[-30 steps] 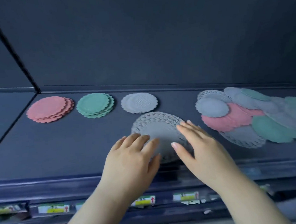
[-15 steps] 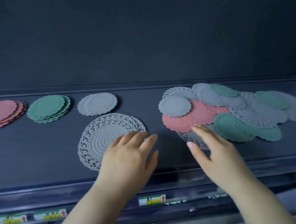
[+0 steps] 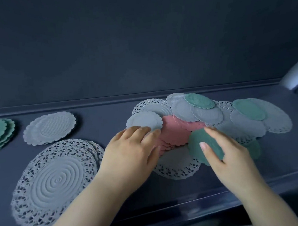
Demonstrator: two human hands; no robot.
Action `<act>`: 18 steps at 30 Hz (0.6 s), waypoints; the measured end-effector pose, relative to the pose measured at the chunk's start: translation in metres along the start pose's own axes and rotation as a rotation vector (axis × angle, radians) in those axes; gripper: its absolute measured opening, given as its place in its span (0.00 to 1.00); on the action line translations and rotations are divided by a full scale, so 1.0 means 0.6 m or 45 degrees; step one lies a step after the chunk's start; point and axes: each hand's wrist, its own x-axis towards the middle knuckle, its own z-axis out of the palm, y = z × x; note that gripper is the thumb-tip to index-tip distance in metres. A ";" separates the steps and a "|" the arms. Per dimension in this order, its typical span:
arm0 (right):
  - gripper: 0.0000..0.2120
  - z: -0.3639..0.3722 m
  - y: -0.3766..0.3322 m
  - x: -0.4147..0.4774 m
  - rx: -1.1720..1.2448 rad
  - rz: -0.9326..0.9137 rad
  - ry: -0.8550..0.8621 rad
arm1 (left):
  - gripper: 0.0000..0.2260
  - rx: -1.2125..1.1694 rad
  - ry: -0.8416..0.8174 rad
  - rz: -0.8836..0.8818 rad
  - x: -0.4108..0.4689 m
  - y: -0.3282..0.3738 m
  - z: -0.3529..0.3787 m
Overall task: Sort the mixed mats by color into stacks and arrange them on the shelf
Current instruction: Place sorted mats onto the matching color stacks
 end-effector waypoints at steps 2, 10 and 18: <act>0.22 -0.016 0.028 0.016 0.022 0.005 0.020 | 0.16 0.004 0.004 -0.017 0.016 0.021 0.013; 0.22 -0.110 0.192 0.080 0.044 -0.010 -0.114 | 0.17 0.017 -0.065 -0.093 0.087 0.193 0.075; 0.23 -0.176 0.327 0.135 -0.046 -0.111 -0.228 | 0.16 0.031 -0.124 -0.144 0.146 0.337 0.132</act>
